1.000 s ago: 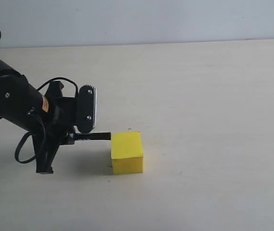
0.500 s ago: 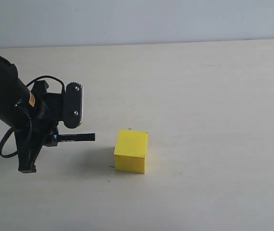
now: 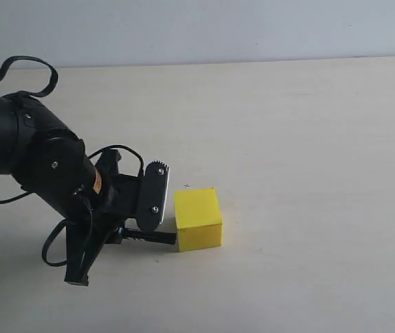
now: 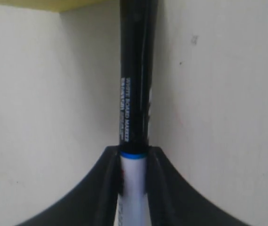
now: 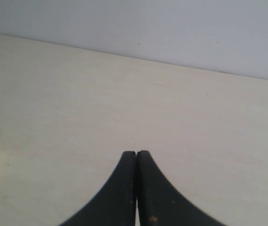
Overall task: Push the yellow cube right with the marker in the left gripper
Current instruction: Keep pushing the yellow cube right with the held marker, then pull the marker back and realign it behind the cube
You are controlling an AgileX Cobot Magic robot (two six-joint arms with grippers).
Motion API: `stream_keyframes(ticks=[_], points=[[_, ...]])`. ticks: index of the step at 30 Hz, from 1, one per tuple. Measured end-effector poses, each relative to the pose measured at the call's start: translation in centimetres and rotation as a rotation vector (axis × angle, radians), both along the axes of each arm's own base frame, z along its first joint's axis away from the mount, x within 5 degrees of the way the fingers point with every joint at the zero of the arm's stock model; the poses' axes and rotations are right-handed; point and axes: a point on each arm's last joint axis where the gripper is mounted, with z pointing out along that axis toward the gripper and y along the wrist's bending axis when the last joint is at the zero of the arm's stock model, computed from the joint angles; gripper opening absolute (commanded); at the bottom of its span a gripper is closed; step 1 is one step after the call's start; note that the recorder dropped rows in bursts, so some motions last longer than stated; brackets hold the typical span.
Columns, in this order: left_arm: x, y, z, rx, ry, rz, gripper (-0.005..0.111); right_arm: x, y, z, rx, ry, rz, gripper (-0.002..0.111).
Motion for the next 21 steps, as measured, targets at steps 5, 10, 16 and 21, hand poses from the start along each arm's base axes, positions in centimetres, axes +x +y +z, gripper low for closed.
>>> stream_keyframes(ticks=[5, 10, 16, 21], points=[[0.4, 1.0, -0.1, 0.039, 0.018, 0.057, 0.000, 0.0, 0.0, 0.0, 0.000, 0.000, 0.000, 0.000], [0.7, 1.7, -0.1, 0.058, 0.029, 0.083, 0.000, 0.0, 0.0, 0.0, 0.000, 0.000, 0.000, 0.000], [1.1, 1.7, 0.0, 0.015, 0.008, 0.163, 0.000, 0.0, 0.0, 0.0, 0.000, 0.000, 0.000, 0.000], [2.2, 2.2, 1.0, -0.087, -0.042, 0.331, 0.000, 0.0, 0.0, 0.0, 0.000, 0.000, 0.000, 0.000]])
